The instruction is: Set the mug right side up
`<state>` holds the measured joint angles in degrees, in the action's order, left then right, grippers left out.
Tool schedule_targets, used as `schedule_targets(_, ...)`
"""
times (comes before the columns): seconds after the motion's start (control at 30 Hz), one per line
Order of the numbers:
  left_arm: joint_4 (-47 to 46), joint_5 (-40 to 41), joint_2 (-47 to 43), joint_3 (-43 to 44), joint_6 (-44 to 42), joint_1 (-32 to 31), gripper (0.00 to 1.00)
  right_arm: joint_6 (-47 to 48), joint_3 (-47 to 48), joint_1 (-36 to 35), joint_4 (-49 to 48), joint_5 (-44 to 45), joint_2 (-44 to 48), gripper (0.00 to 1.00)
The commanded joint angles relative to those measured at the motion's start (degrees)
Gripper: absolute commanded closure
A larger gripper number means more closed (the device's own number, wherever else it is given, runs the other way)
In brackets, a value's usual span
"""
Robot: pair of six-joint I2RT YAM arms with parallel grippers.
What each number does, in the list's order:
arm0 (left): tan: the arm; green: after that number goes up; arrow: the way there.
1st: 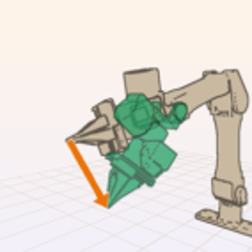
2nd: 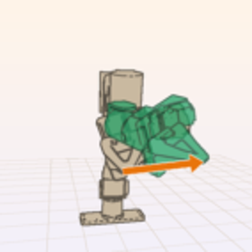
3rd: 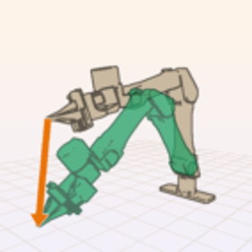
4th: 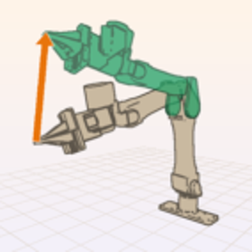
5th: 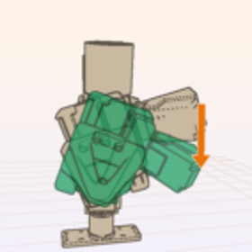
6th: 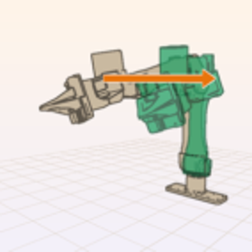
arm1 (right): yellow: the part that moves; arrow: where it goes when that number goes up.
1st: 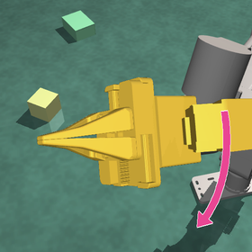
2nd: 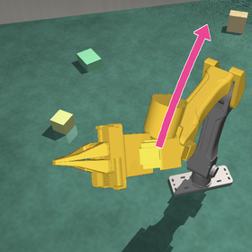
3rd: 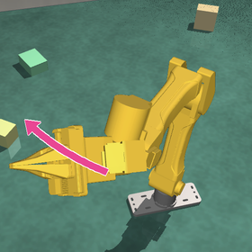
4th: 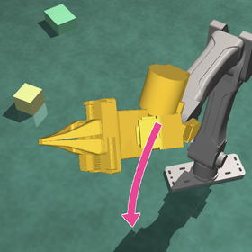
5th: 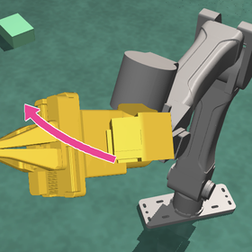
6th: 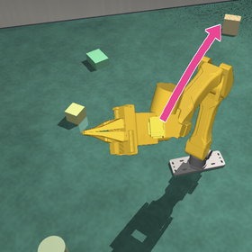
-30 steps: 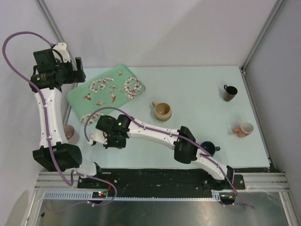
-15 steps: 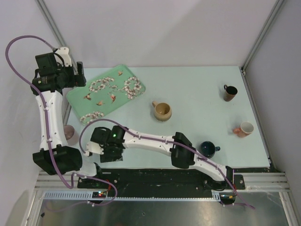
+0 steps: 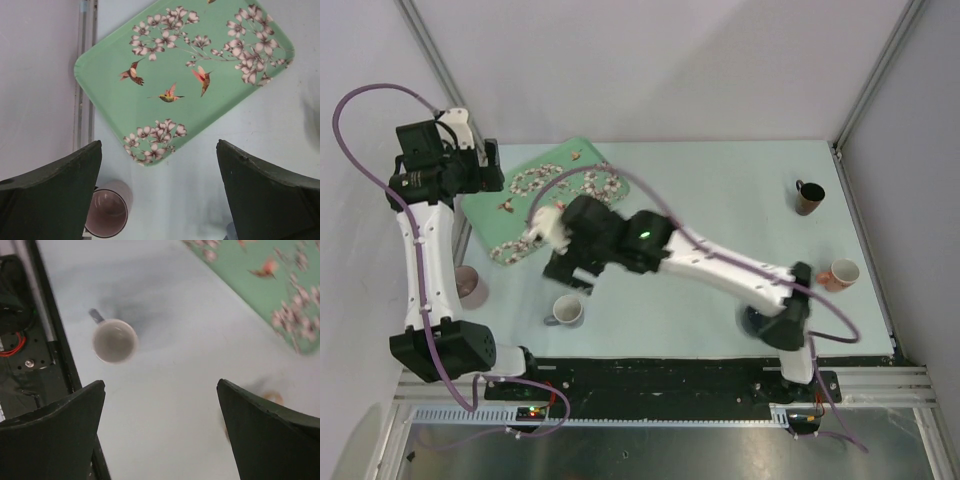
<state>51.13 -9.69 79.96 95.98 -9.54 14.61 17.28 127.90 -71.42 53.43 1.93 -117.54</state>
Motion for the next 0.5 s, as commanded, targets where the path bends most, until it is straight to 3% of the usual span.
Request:
schedule_targets(0.0, -0.78, -3.78, -2.60, -3.22, 0.18, -0.21, 0.00, -13.82, -16.05, 11.47, -9.31, 3.86, 16.18, 0.00)
schedule_targets(0.23, -6.12, -2.28, -7.22, -16.51, 0.41, -5.21, 0.00, -34.11, -53.21, 39.26, -20.67, 5.79, 45.31, 0.01)
schedule_targets(0.37, -15.91, 0.99, -14.91, -30.61, 2.50, -9.43, 0.00, -37.03, -69.53, 55.18, -25.30, 5.00, 62.46, 0.01)
schedule_targets(0.47, -22.61, 1.87, -22.37, -40.78, 4.60, -10.67, 0.00, -35.56, -78.16, 61.70, -26.79, 7.88, 72.43, 0.01)
